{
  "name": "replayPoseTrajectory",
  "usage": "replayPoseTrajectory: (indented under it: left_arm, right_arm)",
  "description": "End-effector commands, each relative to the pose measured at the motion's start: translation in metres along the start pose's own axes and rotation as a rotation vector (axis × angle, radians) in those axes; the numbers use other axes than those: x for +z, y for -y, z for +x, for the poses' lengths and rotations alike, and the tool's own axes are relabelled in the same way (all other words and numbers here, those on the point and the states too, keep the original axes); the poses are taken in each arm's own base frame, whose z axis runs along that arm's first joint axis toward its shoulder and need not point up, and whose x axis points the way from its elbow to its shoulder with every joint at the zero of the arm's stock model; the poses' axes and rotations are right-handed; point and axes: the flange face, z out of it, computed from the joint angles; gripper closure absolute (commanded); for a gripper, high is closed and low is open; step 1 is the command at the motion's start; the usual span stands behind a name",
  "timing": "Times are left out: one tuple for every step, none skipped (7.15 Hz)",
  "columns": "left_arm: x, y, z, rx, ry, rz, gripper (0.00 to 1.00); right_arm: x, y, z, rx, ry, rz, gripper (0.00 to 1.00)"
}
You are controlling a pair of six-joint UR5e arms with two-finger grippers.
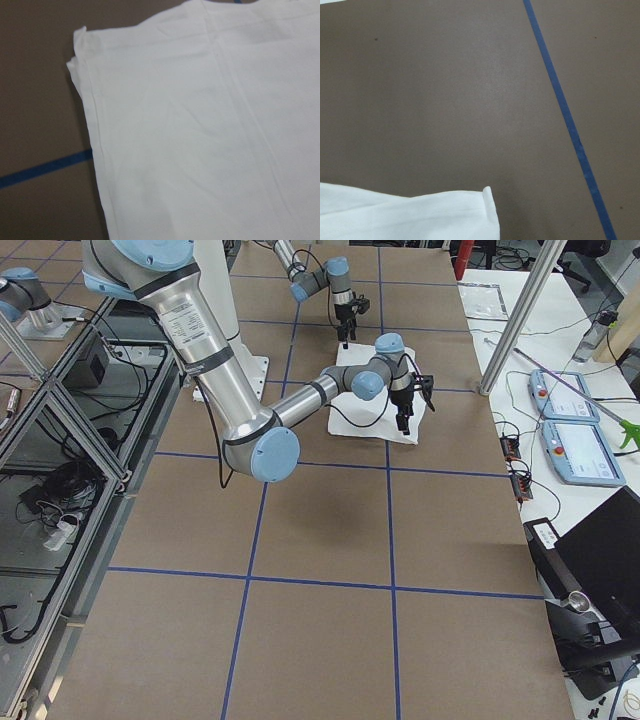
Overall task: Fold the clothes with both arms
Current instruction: 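Release the hem and move the left gripper to the folded edge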
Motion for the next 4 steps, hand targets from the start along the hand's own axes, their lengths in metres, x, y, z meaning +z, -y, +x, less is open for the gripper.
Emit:
replayPoseTrajectory:
  left_arm:
    - [0.0030, -0.0080, -0.0044, -0.121, 0.011, -0.002, 0.24]
    - [0.0052, -0.0115, -0.0013, -0.148, 0.012, -0.002, 0.27]
    - [0.0065, -0.0128, -0.0013, -0.147, 0.020, 0.008, 0.27]
    - [0.0068, -0.0133, -0.0008, -0.148, 0.020, 0.008, 0.31]
  right_arm:
    - [-0.0002, -0.0001, -0.0011, -0.001, 0.001, 0.000, 0.00]
    - [0.0005, -0.0003, -0.0002, 0.000, -0.001, 0.000, 0.00]
    - [-0.0002, -0.0001, -0.0011, -0.001, 0.001, 0.000, 0.00]
    - [-0.0006, -0.0010, -0.0020, -0.002, 0.002, 0.000, 0.00]
